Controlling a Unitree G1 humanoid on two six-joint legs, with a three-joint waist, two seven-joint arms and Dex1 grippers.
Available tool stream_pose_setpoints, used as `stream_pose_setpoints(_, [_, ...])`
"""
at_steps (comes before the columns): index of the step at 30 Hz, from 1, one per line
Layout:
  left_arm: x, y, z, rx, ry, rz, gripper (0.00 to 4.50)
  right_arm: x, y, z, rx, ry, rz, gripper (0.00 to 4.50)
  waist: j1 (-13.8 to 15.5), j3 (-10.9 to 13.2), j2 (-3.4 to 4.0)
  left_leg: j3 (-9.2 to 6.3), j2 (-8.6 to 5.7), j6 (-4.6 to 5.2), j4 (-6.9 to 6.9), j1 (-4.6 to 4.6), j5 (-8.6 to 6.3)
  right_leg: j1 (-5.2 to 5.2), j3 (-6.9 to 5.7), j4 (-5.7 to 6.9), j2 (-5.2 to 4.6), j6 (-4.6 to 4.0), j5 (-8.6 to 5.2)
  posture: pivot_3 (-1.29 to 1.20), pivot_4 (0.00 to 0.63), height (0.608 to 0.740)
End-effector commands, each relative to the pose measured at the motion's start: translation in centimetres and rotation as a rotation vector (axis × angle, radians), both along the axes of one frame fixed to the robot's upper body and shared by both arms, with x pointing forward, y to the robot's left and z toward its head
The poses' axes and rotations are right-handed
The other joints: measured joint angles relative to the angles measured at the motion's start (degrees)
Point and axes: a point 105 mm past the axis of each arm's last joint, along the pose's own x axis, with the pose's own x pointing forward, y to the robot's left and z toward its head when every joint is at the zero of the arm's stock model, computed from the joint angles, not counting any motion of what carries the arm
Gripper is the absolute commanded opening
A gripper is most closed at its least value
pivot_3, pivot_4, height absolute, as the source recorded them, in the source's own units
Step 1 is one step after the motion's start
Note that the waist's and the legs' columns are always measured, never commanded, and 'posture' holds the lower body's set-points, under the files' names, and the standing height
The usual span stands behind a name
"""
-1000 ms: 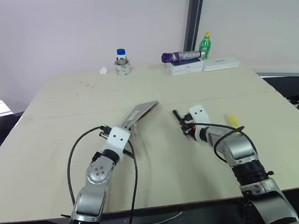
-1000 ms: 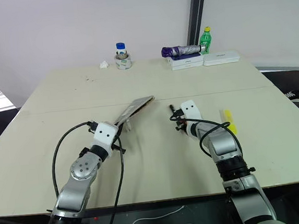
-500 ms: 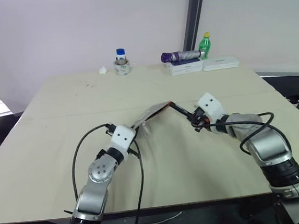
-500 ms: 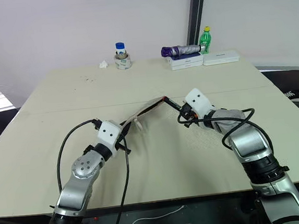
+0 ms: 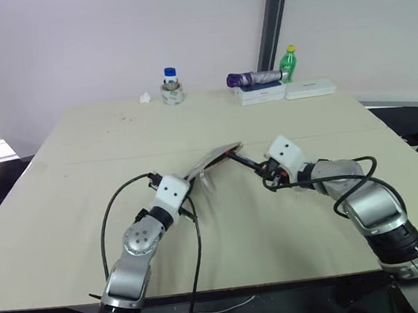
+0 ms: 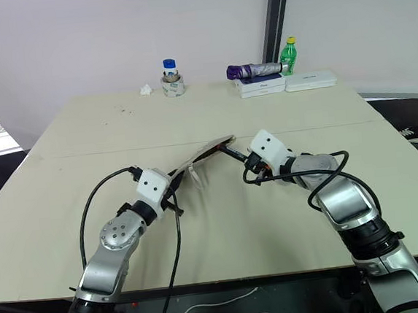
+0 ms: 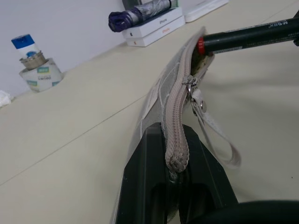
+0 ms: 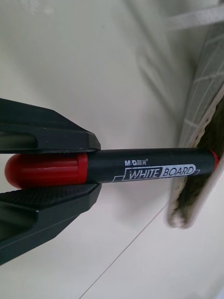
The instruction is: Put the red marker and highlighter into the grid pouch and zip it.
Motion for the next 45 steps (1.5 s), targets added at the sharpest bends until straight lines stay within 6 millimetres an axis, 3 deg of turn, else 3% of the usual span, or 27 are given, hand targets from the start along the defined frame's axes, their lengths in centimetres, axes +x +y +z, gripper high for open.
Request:
stream_pose_setpoints(1, [-1.2,-0.9,1.1,0.080,-0.090,-0.077,0.00,-0.6,0.4,0.9,-0.102,-0.075,0.077,0.34,-0.01,0.00,0.00,0.00,0.00,0.00,0.00,0.00,0.00,0.00,0.00,-0.01,0.00,0.00,0.00,0.00,0.150,0.737])
stream_pose_setpoints(10, [-2.9,-2.5,-0.6,0.250,-0.091,-0.284,0.00,-2.3,1.2,-0.7,-0.414,-0.149,0.315,0.34,-0.02,0.00,0.00,0.00,0.01,0.00,-0.02,0.00,0.00,0.03,-0.03,-0.07,-0.01,0.00,0.00,0.00,0.150,0.737])
stream_pose_setpoints(19, [-3.9,-2.9,-0.8,0.234,-0.052,-0.369,0.00,-3.1,3.8,0.3,-0.396,-0.214,0.457,0.34,-0.04,0.00,0.00,-0.11,0.04,0.00,-0.01,0.00,0.00,0.04,-0.03,-0.08,-0.01,0.00,0.00,0.00,0.150,0.737])
stream_pose_setpoints(27, [-3.1,-2.3,0.0,0.124,-0.022,-0.292,0.00,-2.3,2.8,3.5,-0.281,-0.243,0.352,4.33,0.11,0.00,0.00,-0.19,0.02,0.00,0.00,0.00,0.00,0.07,-0.04,-0.08,-0.04,0.00,0.00,0.00,0.150,0.737])
stream_pose_setpoints(28, [-3.0,-2.4,0.2,0.099,-0.015,-0.281,0.00,-2.3,2.5,3.8,-0.268,-0.244,0.339,4.33,0.14,0.00,0.00,-0.20,0.02,0.00,0.01,0.00,0.00,0.08,-0.04,-0.08,-0.04,0.00,0.00,0.00,0.150,0.737])
stream_pose_setpoints(32, [-2.5,-2.7,1.4,-0.044,0.014,-0.251,0.00,-2.0,0.4,5.4,-0.189,-0.237,0.244,4.33,0.13,0.00,0.00,-0.20,0.01,0.00,0.01,0.01,0.00,0.10,-0.06,-0.08,-0.04,0.00,0.00,0.00,0.150,0.737])
stream_pose_setpoints(36, [-1.7,-3.3,3.1,-0.179,0.029,-0.241,0.00,-1.5,-3.5,5.7,-0.050,-0.172,0.058,4.33,0.33,0.01,-0.02,-0.19,-0.01,0.00,0.06,0.00,0.00,0.21,-0.21,-0.11,-0.06,0.00,0.00,0.00,0.150,0.737])
stream_pose_setpoints(40, [-1.1,-3.7,4.0,-0.221,0.036,-0.230,0.00,-0.3,-7.9,4.2,0.024,-0.100,-0.186,4.33,0.18,0.01,-0.02,-0.18,-0.03,0.00,0.10,0.02,0.00,0.28,-0.25,-0.14,-0.06,0.01,0.01,0.00,0.150,0.737])
stream_pose_setpoints(43, [-0.8,-4.1,3.4,-0.181,0.045,-0.225,0.00,0.5,-14.2,1.3,0.097,-0.025,-0.520,4.33,0.10,0.01,-0.02,-0.14,-0.03,0.00,0.07,0.04,0.00,0.27,-0.24,-0.13,-0.04,0.01,0.00,0.00,0.150,0.737])
stream_pose_setpoints(45, [-0.6,-4.2,3.0,-0.169,0.053,-0.219,0.00,0.4,-15.6,0.1,0.149,0.011,-0.607,4.33,0.14,0.01,-0.02,-0.12,-0.04,0.00,0.06,0.04,0.00,0.27,-0.23,-0.13,-0.05,0.01,0.00,0.00,0.150,0.737])
